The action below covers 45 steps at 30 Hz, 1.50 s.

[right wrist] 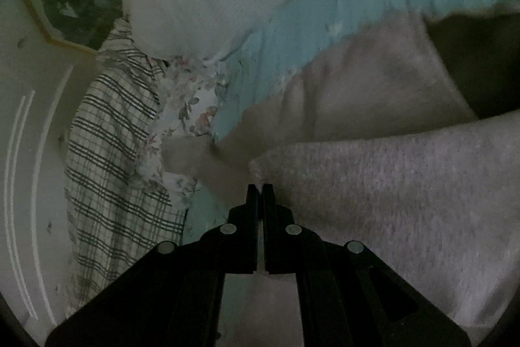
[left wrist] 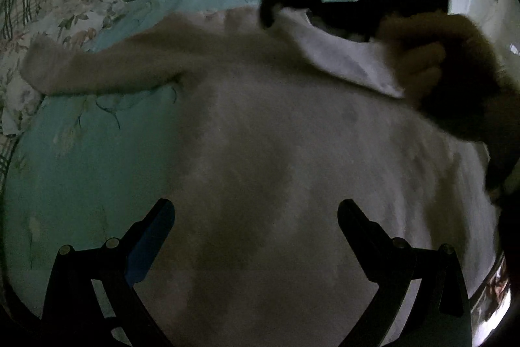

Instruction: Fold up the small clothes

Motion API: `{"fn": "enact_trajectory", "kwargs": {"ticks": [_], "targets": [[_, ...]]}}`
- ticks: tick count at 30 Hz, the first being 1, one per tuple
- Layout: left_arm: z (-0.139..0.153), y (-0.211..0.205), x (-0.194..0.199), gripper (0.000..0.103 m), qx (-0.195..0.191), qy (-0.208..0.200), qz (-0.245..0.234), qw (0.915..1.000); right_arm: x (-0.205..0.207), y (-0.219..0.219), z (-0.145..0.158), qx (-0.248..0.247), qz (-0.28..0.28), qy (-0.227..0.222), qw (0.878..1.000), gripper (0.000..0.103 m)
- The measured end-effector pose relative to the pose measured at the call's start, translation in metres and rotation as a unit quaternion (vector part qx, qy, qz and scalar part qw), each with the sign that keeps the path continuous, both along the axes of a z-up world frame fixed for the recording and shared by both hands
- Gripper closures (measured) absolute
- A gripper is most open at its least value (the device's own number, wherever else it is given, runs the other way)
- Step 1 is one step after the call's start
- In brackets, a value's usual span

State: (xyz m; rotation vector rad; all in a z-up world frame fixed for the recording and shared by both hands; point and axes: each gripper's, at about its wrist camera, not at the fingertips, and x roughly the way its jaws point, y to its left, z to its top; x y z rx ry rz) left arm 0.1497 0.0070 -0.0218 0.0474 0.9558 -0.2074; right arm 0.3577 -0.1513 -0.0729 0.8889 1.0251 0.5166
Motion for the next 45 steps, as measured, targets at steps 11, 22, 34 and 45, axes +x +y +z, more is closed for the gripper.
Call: {"fn": "enact_trajectory", "kwargs": {"ticks": [11,22,34,45], "targets": [[0.000,0.012,0.065,0.002,-0.005,-0.001,0.006,1.0000,-0.029,-0.035,0.014,-0.017,-0.037,-0.010,0.999,0.042],[-0.021,0.009,0.179,0.010,-0.015,0.047,0.002,0.9988,-0.184,-0.126,0.055,-0.042,-0.152,-0.042,0.987,0.042],[-0.012,-0.004,0.172,0.103,0.010,-0.015,-0.025,0.9995,-0.248,-0.171,0.053,-0.100,-0.209,-0.018,0.973,0.042],[-0.004,0.050,0.170,0.103,0.004,-0.040,0.029,0.9988,-0.214,-0.255,0.047,-0.228,-0.268,0.015,0.936,0.042]]}}
